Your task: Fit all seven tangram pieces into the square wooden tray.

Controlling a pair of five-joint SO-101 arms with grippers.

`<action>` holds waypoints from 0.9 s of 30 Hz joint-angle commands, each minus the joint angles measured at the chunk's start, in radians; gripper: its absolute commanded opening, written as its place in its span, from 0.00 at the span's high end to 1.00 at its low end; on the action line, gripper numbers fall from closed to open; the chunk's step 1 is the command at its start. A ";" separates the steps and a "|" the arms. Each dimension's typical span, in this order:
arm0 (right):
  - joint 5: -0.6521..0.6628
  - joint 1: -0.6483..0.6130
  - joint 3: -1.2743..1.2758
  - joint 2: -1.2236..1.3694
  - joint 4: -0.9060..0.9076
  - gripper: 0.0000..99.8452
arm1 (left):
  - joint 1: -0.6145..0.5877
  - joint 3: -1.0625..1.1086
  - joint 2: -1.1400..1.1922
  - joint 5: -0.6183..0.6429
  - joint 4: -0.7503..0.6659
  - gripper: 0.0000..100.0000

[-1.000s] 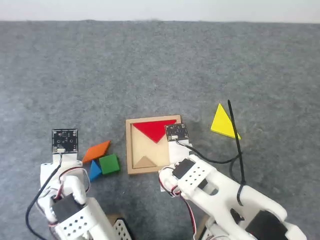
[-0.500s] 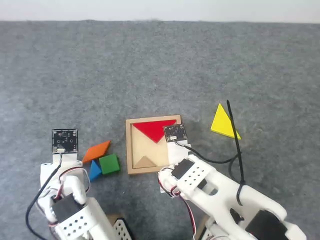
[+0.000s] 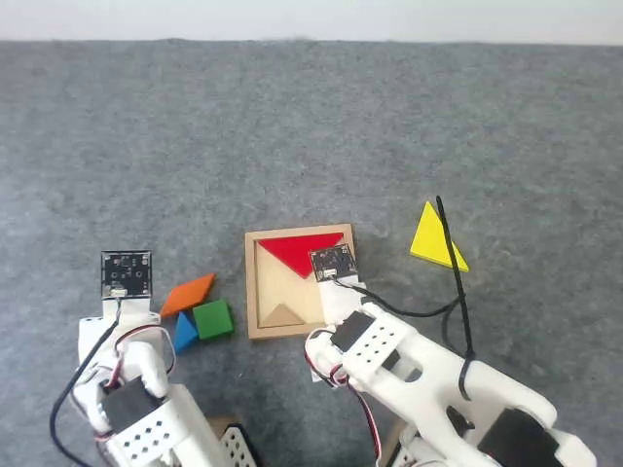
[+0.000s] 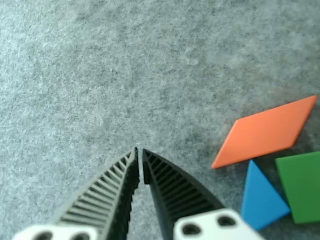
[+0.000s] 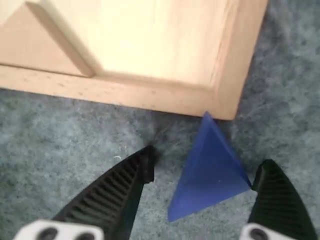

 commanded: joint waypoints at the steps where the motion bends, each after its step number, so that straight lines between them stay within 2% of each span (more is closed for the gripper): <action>1: 0.020 -0.039 0.021 0.022 0.056 0.68 | -0.002 -0.005 -0.023 -0.009 -0.012 0.99; 13: 0.008 -0.033 0.021 0.031 0.054 0.68 | -0.002 -0.005 -0.023 -0.009 -0.012 0.99; 17: -0.061 -0.033 0.017 0.031 0.053 0.68 | -0.002 -0.005 -0.023 -0.009 -0.012 0.99; 27: -0.064 -0.033 0.017 0.024 0.053 0.68 | -0.002 -0.005 -0.023 -0.009 -0.012 0.99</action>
